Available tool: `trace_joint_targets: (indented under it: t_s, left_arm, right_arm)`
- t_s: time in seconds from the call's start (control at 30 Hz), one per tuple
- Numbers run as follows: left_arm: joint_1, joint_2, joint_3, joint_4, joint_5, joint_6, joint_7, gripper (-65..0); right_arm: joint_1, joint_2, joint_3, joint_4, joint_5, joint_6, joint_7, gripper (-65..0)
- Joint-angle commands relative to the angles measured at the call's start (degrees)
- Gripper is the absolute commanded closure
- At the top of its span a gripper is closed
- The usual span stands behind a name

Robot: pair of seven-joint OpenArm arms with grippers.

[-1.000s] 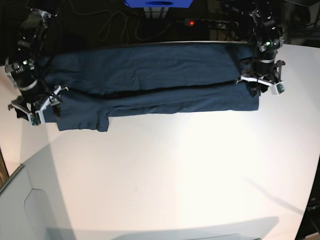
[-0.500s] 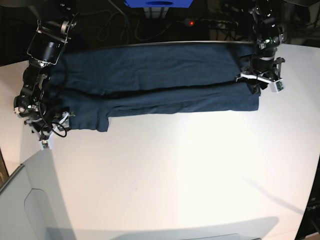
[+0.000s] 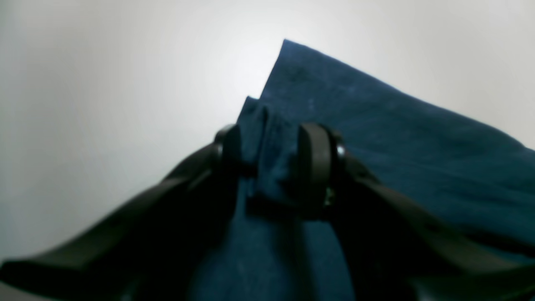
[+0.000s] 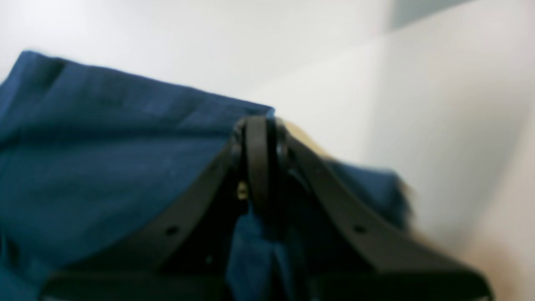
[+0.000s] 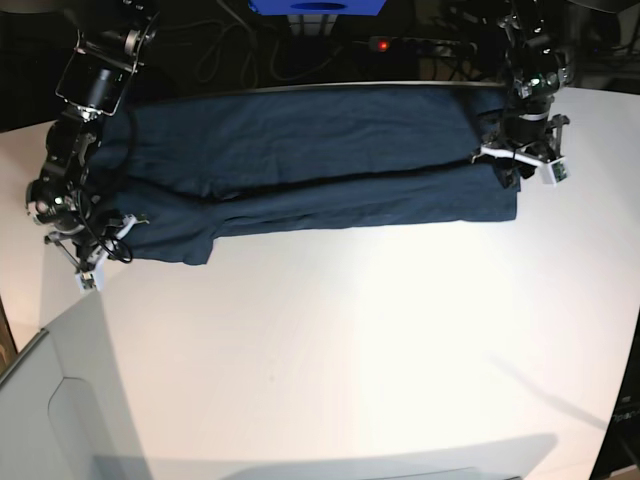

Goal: Fold the T-shirt properly
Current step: 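Tuck the shirt's sleeve end inward with the right gripper, then grasp the shirt's end with the left gripper and fold it inward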

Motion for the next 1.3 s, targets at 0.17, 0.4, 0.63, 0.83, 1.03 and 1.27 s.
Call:
trace_joint_targets:
  t_s: [0.17,0.4,0.63,0.83,1.03,1.27]
  left_arm:
    - [-0.1,-0.6,-0.1,1.0,-0.2,0.1,-1.3,-22.0]
    - [-0.4,-0.6,-0.1,1.0,-0.2,0.1,-1.3,-22.0]
    - [-0.5,-0.6,-0.1,1.7,-0.2,0.1,-1.2,-22.0]
    - [-0.5,-0.9,-0.1,2.7,-0.2,0.1,-1.2,-22.0]
    - [-0.5,-0.9,-0.1,2.9,-0.2,0.1,-1.2,-22.0]
    - [-0.5,-0.9,-0.1,2.9,-0.2,0.1,-1.2,-22.0]
  right_arm:
    - [-11.1,-0.6,0.3,22.5,1.0,0.1,1.2,0.0]
    - [-26.1,-3.4,0.2,39.7,1.0,0.1,1.2,0.0]
    - [-34.2,-3.5,0.4,41.0,1.0,8.1,1.3,0.0]
    - [-35.9,-3.5,3.2,41.1,0.8,12.0,1.2,0.0]
    - [-35.9,-3.2,5.8,41.1,0.7,12.0,1.1,0.0]
    - [-37.8,-3.4,5.5,40.9,0.7,12.0,1.3,-0.3]
